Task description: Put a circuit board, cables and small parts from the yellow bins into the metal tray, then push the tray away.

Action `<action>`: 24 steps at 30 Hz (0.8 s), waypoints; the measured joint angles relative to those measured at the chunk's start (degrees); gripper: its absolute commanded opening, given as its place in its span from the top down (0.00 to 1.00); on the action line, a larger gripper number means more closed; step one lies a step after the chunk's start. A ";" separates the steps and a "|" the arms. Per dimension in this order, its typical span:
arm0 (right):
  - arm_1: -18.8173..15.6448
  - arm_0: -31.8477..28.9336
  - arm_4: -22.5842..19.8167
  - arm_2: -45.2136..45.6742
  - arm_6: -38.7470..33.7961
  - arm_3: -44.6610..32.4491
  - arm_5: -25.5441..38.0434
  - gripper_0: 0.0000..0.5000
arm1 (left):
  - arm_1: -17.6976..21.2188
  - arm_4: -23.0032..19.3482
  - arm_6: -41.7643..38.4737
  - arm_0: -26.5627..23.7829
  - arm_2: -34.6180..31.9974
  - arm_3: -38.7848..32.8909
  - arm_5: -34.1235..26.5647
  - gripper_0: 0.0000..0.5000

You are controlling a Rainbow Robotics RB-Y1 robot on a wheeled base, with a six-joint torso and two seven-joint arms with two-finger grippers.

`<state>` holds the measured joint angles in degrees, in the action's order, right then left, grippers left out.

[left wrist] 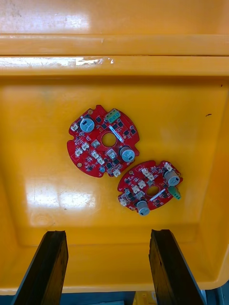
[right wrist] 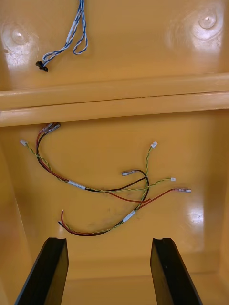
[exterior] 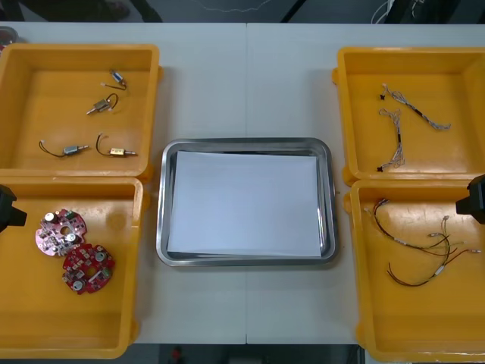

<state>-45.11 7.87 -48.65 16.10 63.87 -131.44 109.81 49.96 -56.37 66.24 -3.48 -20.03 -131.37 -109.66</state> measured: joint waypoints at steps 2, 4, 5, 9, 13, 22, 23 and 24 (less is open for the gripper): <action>0.00 0.00 0.00 0.00 0.00 0.00 0.00 0.00 | 0.00 0.00 0.00 0.00 0.00 0.00 0.00 0.00; 0.00 0.00 0.00 0.00 0.00 0.00 0.00 0.00 | 0.00 0.00 0.00 0.00 0.00 0.00 0.00 0.00; 0.00 0.00 0.00 0.00 0.00 0.00 0.00 0.00 | 0.00 0.00 0.00 0.00 0.00 0.00 0.00 0.00; 0.00 0.00 0.00 0.00 0.00 0.00 0.00 0.00 | 0.00 0.00 0.00 0.00 0.00 0.00 0.00 0.00; 0.00 0.00 0.00 0.00 0.00 0.00 0.00 0.00 | 0.00 0.00 0.00 0.00 0.00 0.00 0.00 0.00; 0.00 0.00 0.00 0.00 0.00 0.00 0.00 0.00 | 0.00 0.00 0.00 0.00 0.00 0.00 0.00 0.00; 0.00 0.00 0.00 0.00 0.00 0.00 0.00 0.00 | 0.00 0.00 0.00 0.00 0.00 0.00 0.00 0.00; 0.00 0.00 0.00 0.00 0.00 0.00 0.00 0.00 | 0.00 0.00 0.00 0.00 0.00 0.00 0.00 0.00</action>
<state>-45.11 7.87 -48.65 16.10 63.87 -131.44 109.81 49.96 -56.37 66.24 -3.48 -20.03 -131.37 -109.66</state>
